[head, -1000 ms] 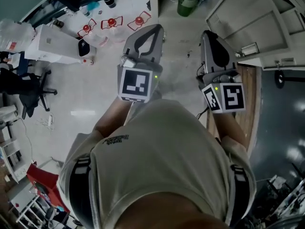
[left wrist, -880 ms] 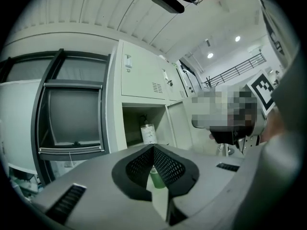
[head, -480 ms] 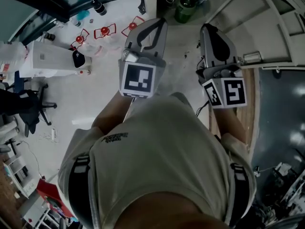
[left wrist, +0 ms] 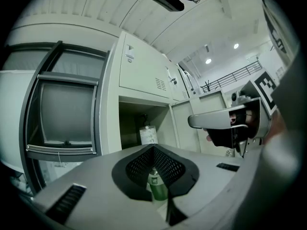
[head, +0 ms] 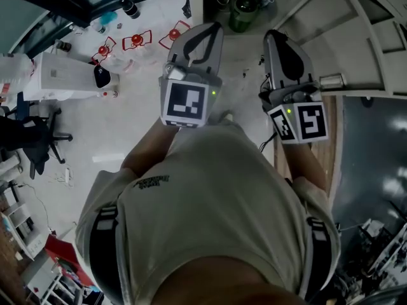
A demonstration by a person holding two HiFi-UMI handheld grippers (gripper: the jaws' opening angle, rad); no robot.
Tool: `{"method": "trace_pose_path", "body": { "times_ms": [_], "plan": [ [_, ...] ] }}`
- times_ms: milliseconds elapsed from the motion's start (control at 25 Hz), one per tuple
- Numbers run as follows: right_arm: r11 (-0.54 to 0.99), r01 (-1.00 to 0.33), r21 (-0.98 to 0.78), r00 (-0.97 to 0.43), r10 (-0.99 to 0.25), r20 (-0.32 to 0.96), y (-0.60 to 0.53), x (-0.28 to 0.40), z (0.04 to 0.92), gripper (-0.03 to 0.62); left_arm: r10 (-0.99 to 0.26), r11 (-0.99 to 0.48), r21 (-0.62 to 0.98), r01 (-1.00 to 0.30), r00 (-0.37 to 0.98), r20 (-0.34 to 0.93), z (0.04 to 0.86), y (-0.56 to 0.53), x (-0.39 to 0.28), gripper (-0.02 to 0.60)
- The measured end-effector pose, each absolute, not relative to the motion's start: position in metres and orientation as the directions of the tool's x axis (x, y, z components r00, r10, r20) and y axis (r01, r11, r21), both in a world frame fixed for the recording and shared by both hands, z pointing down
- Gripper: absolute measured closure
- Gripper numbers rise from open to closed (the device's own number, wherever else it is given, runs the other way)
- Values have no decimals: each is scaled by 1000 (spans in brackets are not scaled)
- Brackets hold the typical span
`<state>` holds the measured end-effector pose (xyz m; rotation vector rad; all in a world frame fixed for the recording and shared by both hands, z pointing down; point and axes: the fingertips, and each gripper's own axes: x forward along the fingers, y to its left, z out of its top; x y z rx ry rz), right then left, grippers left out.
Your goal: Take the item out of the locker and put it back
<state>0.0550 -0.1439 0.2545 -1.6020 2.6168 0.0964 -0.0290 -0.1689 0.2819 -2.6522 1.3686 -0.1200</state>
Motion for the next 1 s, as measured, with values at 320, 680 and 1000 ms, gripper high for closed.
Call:
{"method": "trace_pose_path", "body": {
  "times_ms": [320, 680, 1000],
  "plan": [
    [465, -885, 24, -465, -883, -70, -155, 74, 258, 591, -835, -542, -175, -822, 550, 0, 280, -180, -13, 566],
    [450, -893, 31, -451, -891, -60, -180, 87, 266, 589, -853, -509, -182, -841, 522, -27, 279, -202, 0, 568],
    [422, -906, 37, -422, -906, 6, -222, 84, 290, 368, -867, -488, -177, -855, 498, -16, 289, -223, 2, 566]
  ]
}}
